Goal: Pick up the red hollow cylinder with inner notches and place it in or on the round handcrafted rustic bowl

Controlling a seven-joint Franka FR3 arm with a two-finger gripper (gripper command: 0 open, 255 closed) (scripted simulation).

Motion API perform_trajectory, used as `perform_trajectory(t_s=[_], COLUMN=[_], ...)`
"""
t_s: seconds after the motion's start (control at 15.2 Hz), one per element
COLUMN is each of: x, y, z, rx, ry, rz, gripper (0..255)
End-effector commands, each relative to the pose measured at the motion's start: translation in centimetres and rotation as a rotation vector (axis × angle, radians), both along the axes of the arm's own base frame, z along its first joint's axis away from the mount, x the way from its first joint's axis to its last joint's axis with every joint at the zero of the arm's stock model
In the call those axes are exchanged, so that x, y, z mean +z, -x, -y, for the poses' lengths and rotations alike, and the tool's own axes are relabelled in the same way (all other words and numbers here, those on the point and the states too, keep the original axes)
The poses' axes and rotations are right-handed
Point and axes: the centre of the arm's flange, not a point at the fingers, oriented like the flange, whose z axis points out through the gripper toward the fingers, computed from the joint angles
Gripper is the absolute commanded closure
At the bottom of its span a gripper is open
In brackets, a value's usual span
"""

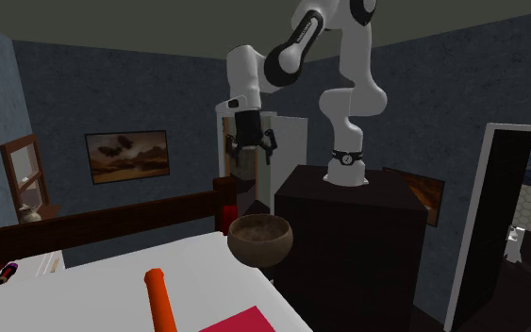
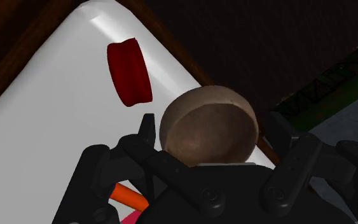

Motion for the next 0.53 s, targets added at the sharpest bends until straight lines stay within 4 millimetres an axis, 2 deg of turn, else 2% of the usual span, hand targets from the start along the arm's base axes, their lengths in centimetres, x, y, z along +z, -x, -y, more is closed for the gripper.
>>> perform_trajectory(t_s=[0.0,0.46], x=[-2.1,-9.0], y=[-0.3,-1.5], z=[1.9,8.2], rx=[-0.002,-0.012], ry=[-0.005,-0.023], rz=[-0.002,-0.012], gripper=[0,0])
